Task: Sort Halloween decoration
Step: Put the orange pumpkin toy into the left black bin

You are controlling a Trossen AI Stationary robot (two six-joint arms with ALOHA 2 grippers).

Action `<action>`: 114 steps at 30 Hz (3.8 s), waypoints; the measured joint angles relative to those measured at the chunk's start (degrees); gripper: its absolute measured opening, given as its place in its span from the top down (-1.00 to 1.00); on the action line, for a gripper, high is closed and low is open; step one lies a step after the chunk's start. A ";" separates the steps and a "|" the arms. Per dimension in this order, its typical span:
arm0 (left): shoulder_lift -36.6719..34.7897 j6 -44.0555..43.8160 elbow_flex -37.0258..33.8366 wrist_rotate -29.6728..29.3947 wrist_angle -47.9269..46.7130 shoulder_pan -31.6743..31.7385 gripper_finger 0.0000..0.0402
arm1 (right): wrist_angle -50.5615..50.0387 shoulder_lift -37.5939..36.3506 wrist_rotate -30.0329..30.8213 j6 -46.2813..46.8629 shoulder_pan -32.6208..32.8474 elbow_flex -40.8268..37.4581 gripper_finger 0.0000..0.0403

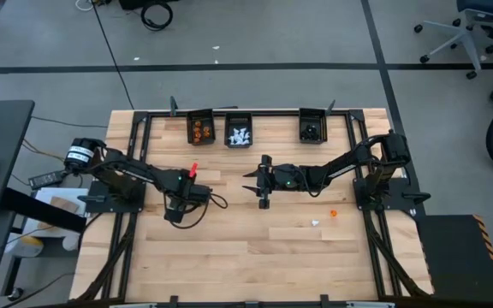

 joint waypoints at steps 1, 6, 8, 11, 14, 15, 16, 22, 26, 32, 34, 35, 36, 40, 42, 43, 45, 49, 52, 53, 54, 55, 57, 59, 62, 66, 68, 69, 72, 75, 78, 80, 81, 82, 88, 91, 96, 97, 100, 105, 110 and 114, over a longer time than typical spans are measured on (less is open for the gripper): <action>0.00 0.03 0.00 0.02 -0.13 0.00 0.41 | 0.00 0.00 0.01 0.00 0.01 0.00 0.15; 0.00 0.01 0.00 -0.02 -0.61 -0.02 0.67 | 0.00 0.00 0.01 0.00 0.00 0.00 0.15; 0.00 0.01 0.02 -0.08 -0.60 -0.02 0.78 | 0.00 0.00 0.00 0.00 0.02 0.00 0.15; 0.02 0.02 0.00 -0.04 -0.67 0.00 0.91 | 0.00 0.00 0.00 0.00 0.00 0.00 0.15; 0.02 -0.11 0.00 -0.10 -0.89 -0.02 0.99 | 0.00 0.00 0.00 0.00 0.00 0.00 0.15; 0.02 -0.23 0.06 -0.10 -0.93 -0.01 0.99 | 0.00 0.00 0.02 0.00 0.00 -0.02 0.15; 0.02 -0.26 0.27 -0.10 -1.22 -0.01 0.99 | 0.00 0.00 0.00 0.00 0.01 0.00 0.15; 0.02 -5.01 6.65 -4.88 -11.01 0.68 0.96 | 0.02 0.00 0.00 0.03 0.00 -0.02 0.15; 0.02 -11.83 7.57 -0.97 -19.59 4.75 0.92 | 0.15 0.00 0.00 0.46 0.02 -0.02 0.15; 4.30 -10.76 6.95 4.62 -19.75 6.88 0.55 | 0.46 0.00 -0.07 0.46 0.00 -0.02 0.15; 7.40 -8.81 6.95 4.75 -20.03 6.16 0.39 | 0.52 0.00 -0.13 0.44 0.02 -0.02 0.15; 9.09 -8.11 6.95 4.84 -20.54 5.87 0.32 | 0.52 0.00 -0.13 0.40 0.02 -0.02 0.15; 10.81 -7.26 6.95 4.81 -21.16 5.54 0.24 | 0.52 -0.01 -0.13 0.37 0.02 -0.02 0.15; 16.74 -4.28 6.95 3.88 -24.54 4.98 0.03 | 0.50 0.00 -0.15 0.35 -0.07 -0.02 0.15; 18.61 -3.55 6.97 3.85 -25.02 4.99 -0.02 | 0.48 0.00 -0.15 0.31 -0.07 -0.02 0.15; 19.28 -3.53 6.97 3.83 -24.98 5.00 -0.04 | 0.48 0.00 -0.15 0.28 -0.07 -0.02 0.15; 20.11 -3.57 6.93 3.83 -24.92 4.98 -0.07 | 0.48 0.00 -0.22 0.24 -0.07 -0.02 0.15; 21.20 -4.01 6.91 3.32 -24.87 4.98 -0.07 | 0.48 0.00 -0.24 0.24 -0.07 -0.02 0.15; 21.38 -4.31 6.88 1.96 -25.22 4.98 -0.07 | 0.50 0.00 -0.28 0.37 -0.07 -0.02 0.15; 21.40 -4.37 6.88 1.95 -25.25 4.98 -0.07 | 0.50 0.00 -0.29 0.38 -0.07 -0.02 0.15; 21.40 -4.47 6.88 1.97 -25.56 4.96 -0.07 | 0.50 0.00 -0.28 0.39 -0.07 -0.02 0.15; 21.40 -4.60 6.88 1.95 -26.15 4.94 -0.07 | 0.51 0.00 -0.28 0.39 -0.07 -0.02 0.15; 21.40 -5.02 6.88 1.93 -27.64 4.72 -0.07 | 0.55 0.00 -0.30 0.45 -0.07 -0.02 0.15; 21.40 -5.50 6.88 1.90 -29.87 4.34 -0.07 | 0.59 0.00 -0.28 0.85 -0.07 -0.02 0.15; 21.40 -6.25 6.86 1.91 -32.15 3.68 -0.07 | 0.82 0.00 -0.28 1.05 -0.07 -0.02 0.15; 21.40 -5.83 6.83 1.82 -29.88 2.92 -0.07 | 0.92 0.00 -0.28 1.12 0.04 -0.02 0.15; 21.40 -5.46 6.75 1.84 -28.09 2.78 -0.07 | 0.94 0.00 -0.33 1.29 0.29 -0.02 0.15; 21.40 -5.20 6.52 1.82 -27.58 2.78 -0.07 | 0.93 0.00 -0.35 1.29 0.39 -0.02 0.15; 21.40 -4.80 4.36 1.80 -27.42 2.78 -0.07 | 0.93 0.00 -0.39 1.29 0.46 -0.02 0.15; 21.43 -4.69 2.33 1.81 -27.00 2.73 -0.07 | 0.92 0.00 -0.38 1.29 0.44 -0.02 0.15; 21.36 -4.68 2.71 1.10 -25.31 2.45 -0.07 | 1.17 0.00 -0.40 1.29 0.44 -0.02 0.15; 21.38 -4.08 1.90 0.87 -24.24 2.45 -0.07 | 1.31 0.00 -0.44 1.29 0.44 -0.02 0.15; 21.40 -4.03 1.90 0.88 -24.01 2.45 -0.07 | 1.33 0.00 -0.44 1.29 0.44 -0.02 0.15; 21.38 -3.94 1.91 0.88 -23.76 2.46 -0.07 | 1.33 0.00 -0.44 1.29 0.44 -0.02 0.15; 21.40 -3.54 1.84 0.90 -23.34 3.95 -0.07 | 1.42 0.00 -0.46 1.31 0.44 -0.02 0.15; 21.40 -3.25 2.27 0.83 -24.38 5.24 -0.07 | 1.42 0.00 -0.48 1.31 0.44 -0.02 0.15; 21.08 -8.70 5.89 -0.10 -31.74 6.41 -0.07 | 1.65 0.00 -0.46 1.31 0.30 -0.02 0.15; 20.74 -9.45 6.74 -0.10 -33.92 6.44 -0.07 | 1.71 0.00 -0.46 1.35 0.22 -0.02 0.15; 18.81 -8.98 8.06 -0.23 -36.74 5.95 -0.04 | 1.79 0.00 -0.46 1.51 -0.02 -0.02 0.15; 13.72 -2.33 7.83 -0.10 -37.67 5.14 0.05 | 2.01 0.00 -0.34 1.50 -0.05 -0.02 0.15; 3.93 -0.77 7.85 -0.05 -33.59 6.55 0.12 | 1.90 0.00 -1.64 0.33 -0.05 -0.02 0.15; -2.52 -10.86 7.79 6.34 -30.16 7.66 0.14 | 1.80 0.00 -1.83 -2.04 -0.19 -0.02 0.15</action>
